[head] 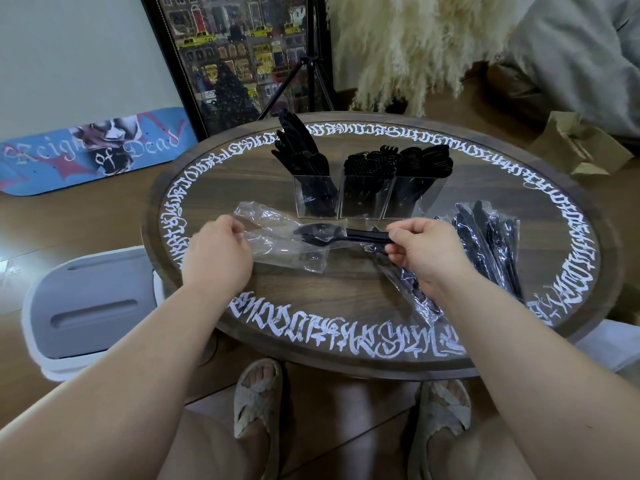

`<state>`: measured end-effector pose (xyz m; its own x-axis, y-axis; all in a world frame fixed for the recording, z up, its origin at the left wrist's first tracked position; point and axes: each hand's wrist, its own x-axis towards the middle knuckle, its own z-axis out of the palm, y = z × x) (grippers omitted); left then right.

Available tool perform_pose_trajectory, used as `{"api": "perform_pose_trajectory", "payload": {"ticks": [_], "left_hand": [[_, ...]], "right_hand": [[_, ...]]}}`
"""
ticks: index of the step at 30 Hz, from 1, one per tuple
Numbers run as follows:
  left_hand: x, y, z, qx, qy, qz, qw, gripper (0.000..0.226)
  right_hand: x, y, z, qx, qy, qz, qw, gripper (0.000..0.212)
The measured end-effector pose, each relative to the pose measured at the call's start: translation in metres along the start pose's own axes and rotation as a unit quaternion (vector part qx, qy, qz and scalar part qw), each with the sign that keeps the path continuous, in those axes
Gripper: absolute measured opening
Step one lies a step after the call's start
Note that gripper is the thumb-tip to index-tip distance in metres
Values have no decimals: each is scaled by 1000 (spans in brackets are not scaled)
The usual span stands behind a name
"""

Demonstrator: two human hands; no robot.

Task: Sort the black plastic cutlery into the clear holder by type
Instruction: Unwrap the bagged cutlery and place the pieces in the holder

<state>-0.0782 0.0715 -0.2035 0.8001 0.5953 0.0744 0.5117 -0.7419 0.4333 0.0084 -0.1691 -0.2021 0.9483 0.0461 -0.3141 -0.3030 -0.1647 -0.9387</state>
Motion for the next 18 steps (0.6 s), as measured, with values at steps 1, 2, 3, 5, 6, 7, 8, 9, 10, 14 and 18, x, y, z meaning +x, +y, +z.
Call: {"api": "perform_pose_trajectory", "payload": {"ticks": [1,2,3,5,6,7,8,9,10,14,18], "left_hand": [[0,0,-1,16,-3,3,1000,30],[-1,2,-1,23,-1,16,1000,35],[-3,6,-2,21,3,41,999,37],[-9,15,0,2,-5,119,993,36],[-13,20,3,-6,-28,159,987,35],[-16,24,7,-10,-64,191,980,35],[-19,26,12,-6,-107,210,972,37],[-21,27,16,5,-151,218,964,41],[-22,27,21,23,-190,216,957,46],[-20,26,29,77,-241,196,947,51],[-18,30,32,96,-245,193,945,50]], "right_hand": [[0,1,-1,-6,2,-1,1000,23],[0,1,-1,-11,2,-2,1000,22],[0,2,-1,-16,1,-3,1000,22],[-1,2,1,-24,-3,-6,1000,23],[-2,2,2,-27,-4,-8,1000,23],[-3,2,3,-29,-6,-10,1000,23],[-4,2,3,-31,-7,-12,999,23],[-4,1,4,-33,-7,-13,999,22],[-5,1,3,-40,-3,-16,999,22],[-6,-3,-14,-57,36,-36,997,21],[-6,-5,-36,-1,68,-63,996,20]]}}
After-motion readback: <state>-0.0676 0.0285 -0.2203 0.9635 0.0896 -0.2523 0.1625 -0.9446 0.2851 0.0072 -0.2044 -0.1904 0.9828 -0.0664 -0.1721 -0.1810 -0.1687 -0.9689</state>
